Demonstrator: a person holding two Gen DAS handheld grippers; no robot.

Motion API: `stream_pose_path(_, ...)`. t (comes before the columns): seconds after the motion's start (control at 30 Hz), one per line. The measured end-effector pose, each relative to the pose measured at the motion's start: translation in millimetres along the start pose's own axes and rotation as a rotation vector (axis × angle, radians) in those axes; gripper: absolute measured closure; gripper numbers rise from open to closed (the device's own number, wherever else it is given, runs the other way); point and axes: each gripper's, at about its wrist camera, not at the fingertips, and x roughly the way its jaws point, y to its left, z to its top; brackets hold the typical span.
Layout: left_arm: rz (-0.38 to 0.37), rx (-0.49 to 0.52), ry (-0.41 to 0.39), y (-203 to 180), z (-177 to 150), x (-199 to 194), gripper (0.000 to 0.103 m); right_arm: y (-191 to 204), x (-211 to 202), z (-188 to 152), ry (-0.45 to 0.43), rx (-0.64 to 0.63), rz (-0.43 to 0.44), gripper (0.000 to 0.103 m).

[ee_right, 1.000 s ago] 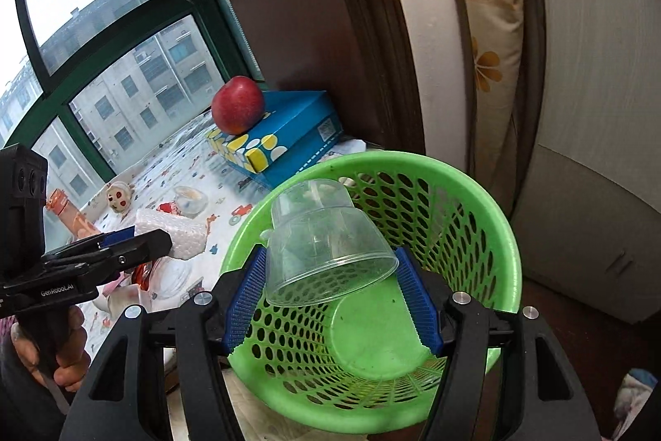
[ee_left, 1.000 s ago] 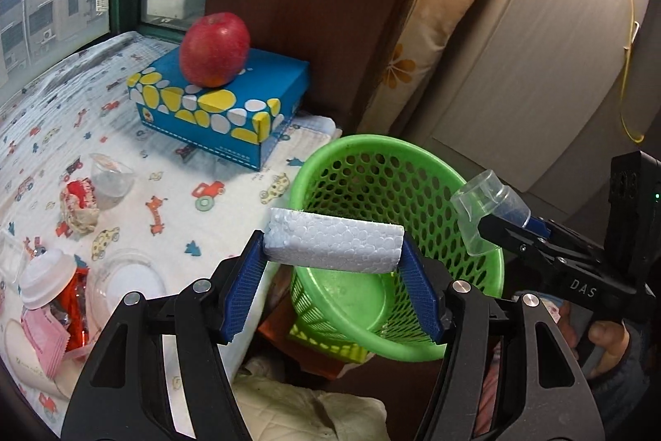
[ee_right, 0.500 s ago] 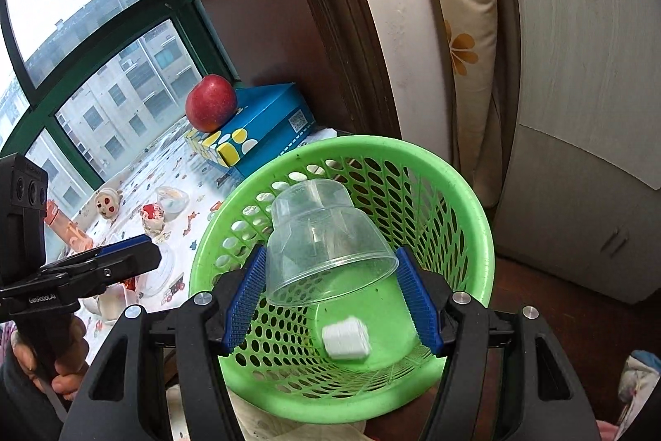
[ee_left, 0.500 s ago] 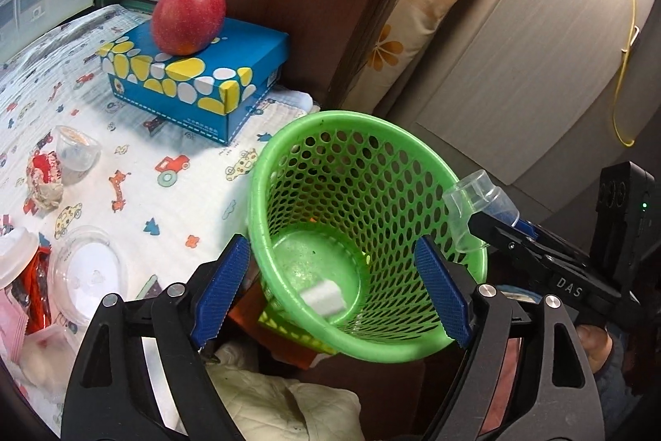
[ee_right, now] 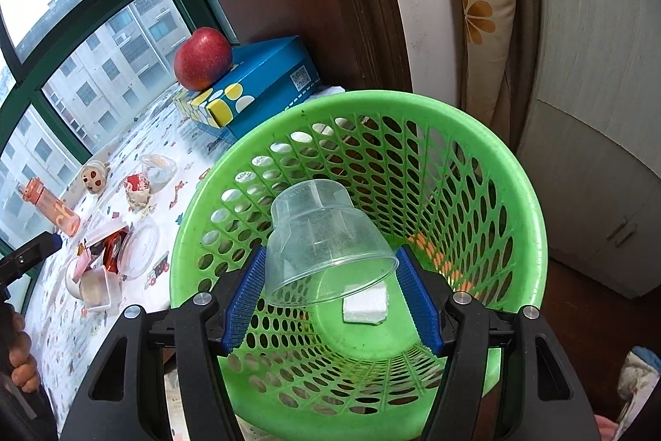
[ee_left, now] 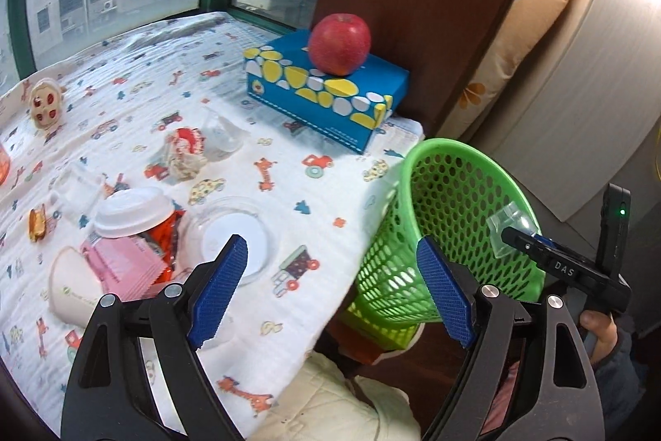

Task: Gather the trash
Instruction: 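Carry both items over the green basket and open both tools to drop them, then move both open tools back over the trash on the ledge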

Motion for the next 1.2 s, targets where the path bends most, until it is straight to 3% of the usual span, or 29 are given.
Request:
stream_pose_path(0.1, 0.045, -0.039, -0.025, 23.8, -5.3, -12.9, 0.017, 2.2, 9.0, 0.8, 0.012, -0.003, 0.001, 0.040)
stream_pose_path(0.23, 0.108, -0.084, -0.045, 56.9, -13.8, -28.3, 0.014, 4.5, 15.9, 1.6, 0.013, -0.003, -0.005, 0.030)
stream_pose_path(0.53, 0.217, -0.185, -0.046, 123.0, -45.9, -48.5, 0.012, 25.8, 10.2, 4.0, -0.005, -0.018, 0.019, 0.030)
stream_pose_path(0.8, 0.260, -0.281, -0.035, 163.6, -75.3, -59.2, 0.012, 83.4, 8.3, 3.6, -0.005, -0.113, 0.108, 0.027)
stream_pose_path(1.2, 0.284, -0.356, -0.048, 190.6, -95.8, -74.0, 0.012, 176.6, 33.6, -16.5, 0.075, -0.267, 0.236, 0.027)
